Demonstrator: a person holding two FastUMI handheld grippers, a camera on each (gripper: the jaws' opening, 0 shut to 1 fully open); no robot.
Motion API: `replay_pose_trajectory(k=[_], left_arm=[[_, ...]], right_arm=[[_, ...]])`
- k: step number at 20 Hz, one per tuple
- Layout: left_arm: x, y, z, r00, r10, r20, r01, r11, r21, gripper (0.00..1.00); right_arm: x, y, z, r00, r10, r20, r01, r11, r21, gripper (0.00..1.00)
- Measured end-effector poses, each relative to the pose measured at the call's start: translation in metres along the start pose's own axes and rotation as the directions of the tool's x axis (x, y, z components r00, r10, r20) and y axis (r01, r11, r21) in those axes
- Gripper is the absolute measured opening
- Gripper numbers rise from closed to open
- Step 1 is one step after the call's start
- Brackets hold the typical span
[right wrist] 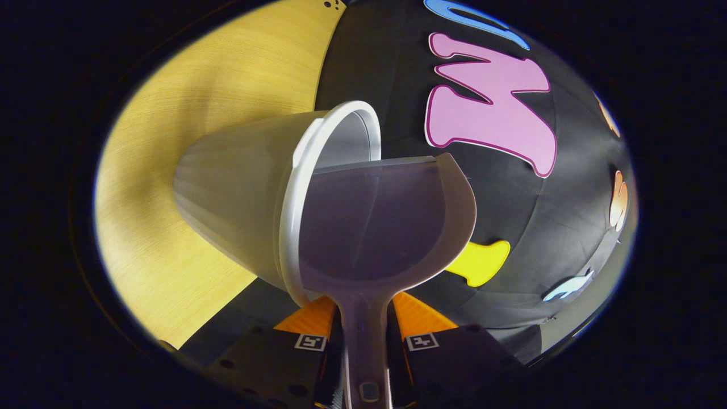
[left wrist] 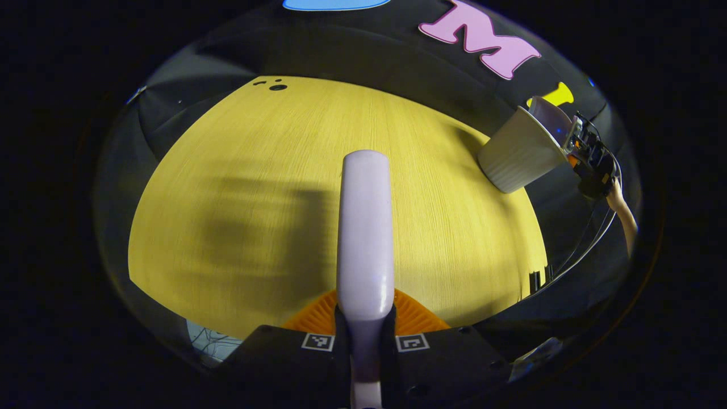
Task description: Pick up the small broom and dustpan from the desktop, sweep the trash into the dustpan with the broom, and then empty the trash into the garbage bin.
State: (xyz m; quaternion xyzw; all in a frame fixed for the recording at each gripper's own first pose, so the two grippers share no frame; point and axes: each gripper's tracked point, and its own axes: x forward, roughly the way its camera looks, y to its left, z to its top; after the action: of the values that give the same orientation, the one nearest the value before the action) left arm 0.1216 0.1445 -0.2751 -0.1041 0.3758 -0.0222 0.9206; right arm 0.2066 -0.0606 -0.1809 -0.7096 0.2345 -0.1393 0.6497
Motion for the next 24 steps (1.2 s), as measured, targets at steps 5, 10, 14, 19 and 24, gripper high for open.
replay_pose_trajectory(k=[5,10,14,19,24], left_arm=[[-0.008,0.008,0.0,1.0,0.01,0.024,-0.009,0.999,-0.039,0.25],[-0.018,0.021,0.015,0.998,0.014,0.061,-0.01,0.997,-0.071,0.25],[-0.021,0.017,0.026,0.997,0.0,0.078,0.005,0.999,-0.054,0.25],[-0.023,0.004,0.034,0.998,-0.027,0.061,0.026,1.0,0.006,0.25],[-0.019,-0.006,0.045,0.996,-0.047,0.071,0.045,0.998,0.037,0.25]], right_arm=[[0.003,0.002,-0.004,0.995,0.087,-0.055,-0.077,0.985,0.156,0.36],[0.001,0.007,-0.01,0.969,0.217,-0.118,-0.142,0.879,0.455,0.36],[0.003,0.018,-0.019,0.934,0.337,-0.119,-0.151,0.673,0.724,0.36],[0.001,0.017,-0.01,0.918,0.389,-0.072,-0.109,0.422,0.9,0.36],[-0.014,-0.003,0.024,0.913,0.398,0.086,-0.16,0.159,0.974,0.36]])
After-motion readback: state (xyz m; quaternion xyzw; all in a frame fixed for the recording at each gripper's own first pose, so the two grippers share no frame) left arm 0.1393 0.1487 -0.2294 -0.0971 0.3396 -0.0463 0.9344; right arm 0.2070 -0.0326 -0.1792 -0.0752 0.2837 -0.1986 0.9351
